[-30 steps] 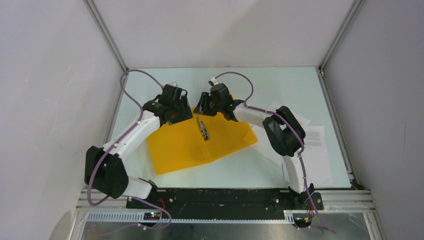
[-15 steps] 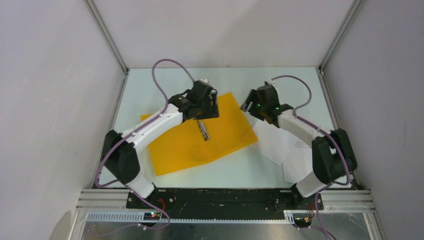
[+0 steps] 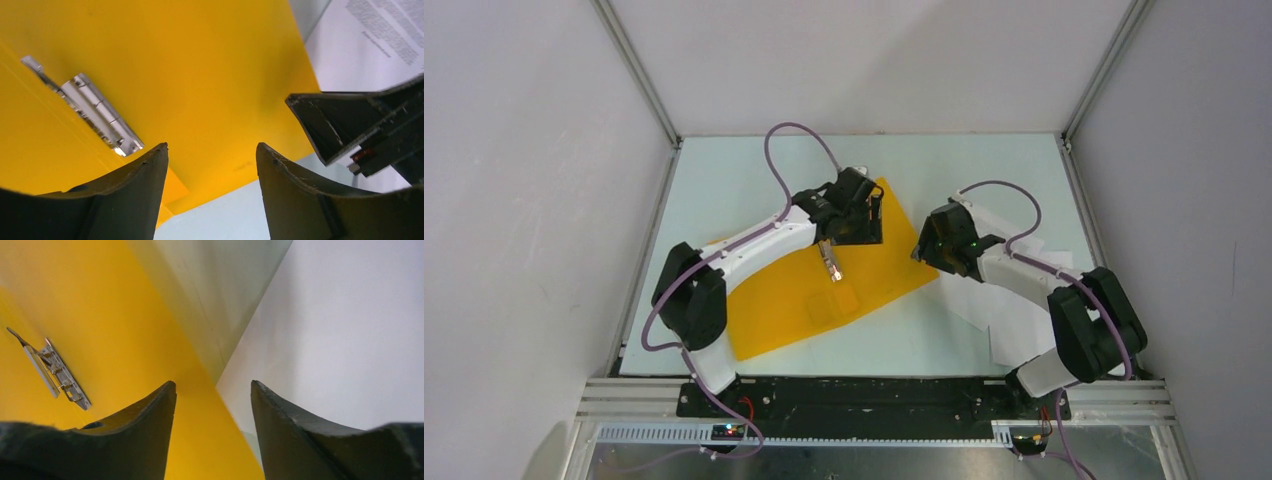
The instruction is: Put the files into the folder
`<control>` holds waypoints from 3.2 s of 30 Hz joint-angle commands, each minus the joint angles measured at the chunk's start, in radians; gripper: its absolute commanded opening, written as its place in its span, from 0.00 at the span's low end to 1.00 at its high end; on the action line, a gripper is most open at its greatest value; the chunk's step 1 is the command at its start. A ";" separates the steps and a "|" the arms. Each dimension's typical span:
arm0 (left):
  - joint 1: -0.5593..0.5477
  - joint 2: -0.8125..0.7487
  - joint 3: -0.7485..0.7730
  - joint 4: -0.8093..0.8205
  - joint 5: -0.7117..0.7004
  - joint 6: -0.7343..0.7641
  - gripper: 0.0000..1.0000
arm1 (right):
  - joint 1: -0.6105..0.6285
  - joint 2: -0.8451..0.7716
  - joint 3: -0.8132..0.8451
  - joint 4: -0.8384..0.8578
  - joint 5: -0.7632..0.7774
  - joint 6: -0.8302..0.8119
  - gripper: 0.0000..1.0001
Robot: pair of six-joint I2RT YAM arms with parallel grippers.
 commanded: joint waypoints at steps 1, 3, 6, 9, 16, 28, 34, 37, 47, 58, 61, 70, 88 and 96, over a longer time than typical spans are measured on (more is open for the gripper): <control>0.040 -0.066 -0.042 0.004 -0.015 0.005 0.70 | 0.081 0.008 -0.008 0.017 0.094 0.028 0.55; 0.057 -0.080 -0.060 0.003 -0.013 0.010 0.70 | 0.122 0.010 -0.009 0.007 0.130 0.055 0.50; 0.074 -0.100 -0.079 0.003 -0.011 0.017 0.70 | 0.189 0.013 -0.010 -0.008 0.157 0.111 0.48; 0.095 -0.113 -0.089 0.003 -0.005 0.022 0.70 | 0.263 0.017 -0.009 -0.010 0.173 0.164 0.48; 0.115 -0.106 -0.073 0.003 0.027 0.040 0.71 | 0.398 0.054 -0.010 0.041 0.155 0.251 0.59; 0.071 -0.020 0.025 0.010 0.088 0.050 0.72 | 0.333 -0.115 -0.033 -0.143 0.223 0.216 0.77; 0.011 0.131 0.193 0.037 0.175 0.093 0.79 | 0.167 -0.285 -0.101 -0.296 0.284 0.240 0.79; -0.016 0.234 0.273 0.038 0.212 0.121 0.79 | 0.045 -0.384 -0.152 -0.336 0.298 0.235 0.79; -0.069 0.355 0.243 0.055 0.289 0.117 0.68 | -0.187 -0.476 -0.261 -0.277 0.195 0.157 0.78; -0.079 0.411 0.188 0.106 0.405 0.083 0.64 | -0.228 -0.476 -0.265 -0.234 0.147 0.117 0.78; -0.080 0.429 0.191 0.115 0.422 0.075 0.62 | -0.244 -0.473 -0.267 -0.225 0.132 0.113 0.78; -0.084 0.486 0.223 0.132 0.462 0.039 0.50 | -0.285 -0.492 -0.268 -0.217 0.096 0.093 0.78; 0.007 0.375 0.356 0.138 0.635 -0.239 0.00 | -0.520 -0.551 -0.267 -0.223 -0.179 0.048 0.88; 0.087 0.273 0.332 0.211 0.723 -0.428 0.00 | -0.624 -0.485 -0.267 -0.061 -0.433 0.123 0.96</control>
